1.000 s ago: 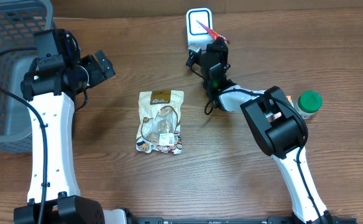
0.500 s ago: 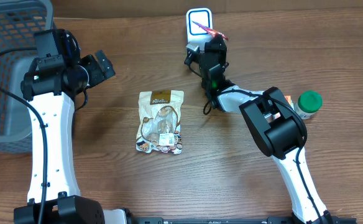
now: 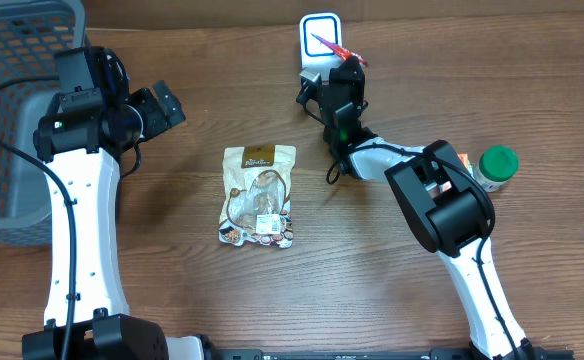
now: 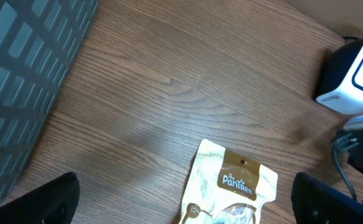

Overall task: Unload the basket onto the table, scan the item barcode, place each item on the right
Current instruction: 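Hold the red stick snack's barcode against the scanner window, then carry the red stick snack right toward the tub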

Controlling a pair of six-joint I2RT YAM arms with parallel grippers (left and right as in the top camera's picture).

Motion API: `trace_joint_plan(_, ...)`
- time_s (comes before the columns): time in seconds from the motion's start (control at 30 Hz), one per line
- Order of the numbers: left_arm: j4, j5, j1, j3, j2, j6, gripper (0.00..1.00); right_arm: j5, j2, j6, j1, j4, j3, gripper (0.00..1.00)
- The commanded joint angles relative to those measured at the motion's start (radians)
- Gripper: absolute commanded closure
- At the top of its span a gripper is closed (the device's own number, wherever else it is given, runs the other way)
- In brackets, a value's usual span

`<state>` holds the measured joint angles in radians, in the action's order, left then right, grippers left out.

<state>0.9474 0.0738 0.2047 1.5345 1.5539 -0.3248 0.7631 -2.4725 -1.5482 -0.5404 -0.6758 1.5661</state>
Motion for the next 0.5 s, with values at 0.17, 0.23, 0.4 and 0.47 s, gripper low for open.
trace_joint_plan(0.17,-0.002,-0.004,-0.002,0.012,-0.023,0.015,0.0,0.11,0.264,0.3,-0.008,0.006,0.011,0.96)
trace_joint_plan(0.23,-0.002,-0.003,-0.002,0.012,-0.023,0.015,0.0,0.163,0.31,0.388,-0.008,0.053,0.011,0.97)
trace_joint_plan(0.4,-0.002,-0.003,-0.002,0.012,-0.023,0.015,0.0,0.261,0.438,0.673,-0.012,0.311,0.011,0.97)
trace_joint_plan(0.47,-0.002,-0.003,-0.002,0.012,-0.023,0.015,0.0,0.258,0.497,0.818,-0.019,0.497,0.011,0.97)
